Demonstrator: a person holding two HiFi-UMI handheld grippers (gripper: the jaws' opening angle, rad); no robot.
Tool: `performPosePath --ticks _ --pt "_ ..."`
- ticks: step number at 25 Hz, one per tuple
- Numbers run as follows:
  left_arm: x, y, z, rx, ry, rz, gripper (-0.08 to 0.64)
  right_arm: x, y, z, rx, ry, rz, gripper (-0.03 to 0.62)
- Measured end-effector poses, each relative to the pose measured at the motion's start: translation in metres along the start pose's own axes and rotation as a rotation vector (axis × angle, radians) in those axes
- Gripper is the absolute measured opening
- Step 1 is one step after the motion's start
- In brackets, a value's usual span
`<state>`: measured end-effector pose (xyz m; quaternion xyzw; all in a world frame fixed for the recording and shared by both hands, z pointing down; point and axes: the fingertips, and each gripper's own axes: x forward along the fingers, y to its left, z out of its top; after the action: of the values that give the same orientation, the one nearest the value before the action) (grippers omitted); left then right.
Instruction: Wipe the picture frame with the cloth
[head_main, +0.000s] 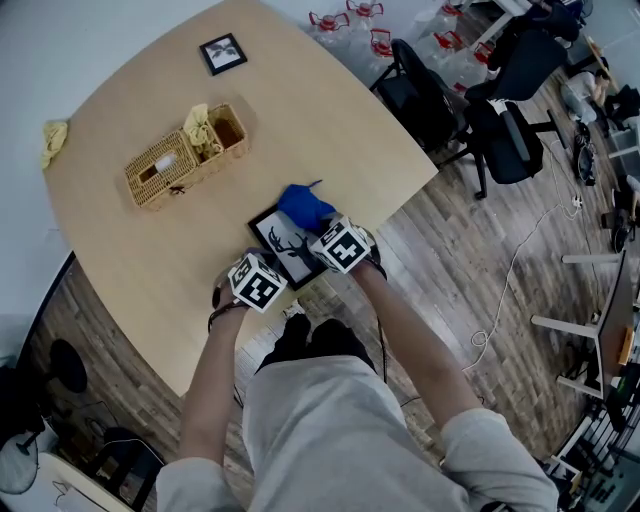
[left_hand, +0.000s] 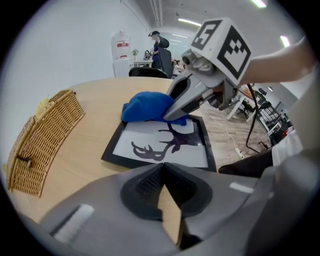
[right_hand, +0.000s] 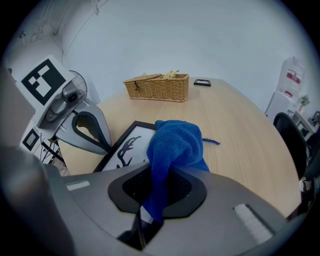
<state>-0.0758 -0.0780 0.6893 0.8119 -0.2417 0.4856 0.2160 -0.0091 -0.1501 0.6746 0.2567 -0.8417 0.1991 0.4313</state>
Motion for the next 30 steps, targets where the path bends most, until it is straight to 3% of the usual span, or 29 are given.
performPosePath --ticks 30 --pt "0.000 0.001 0.002 0.012 0.010 0.010 0.052 -0.023 0.020 -0.042 0.022 -0.004 0.042 0.043"
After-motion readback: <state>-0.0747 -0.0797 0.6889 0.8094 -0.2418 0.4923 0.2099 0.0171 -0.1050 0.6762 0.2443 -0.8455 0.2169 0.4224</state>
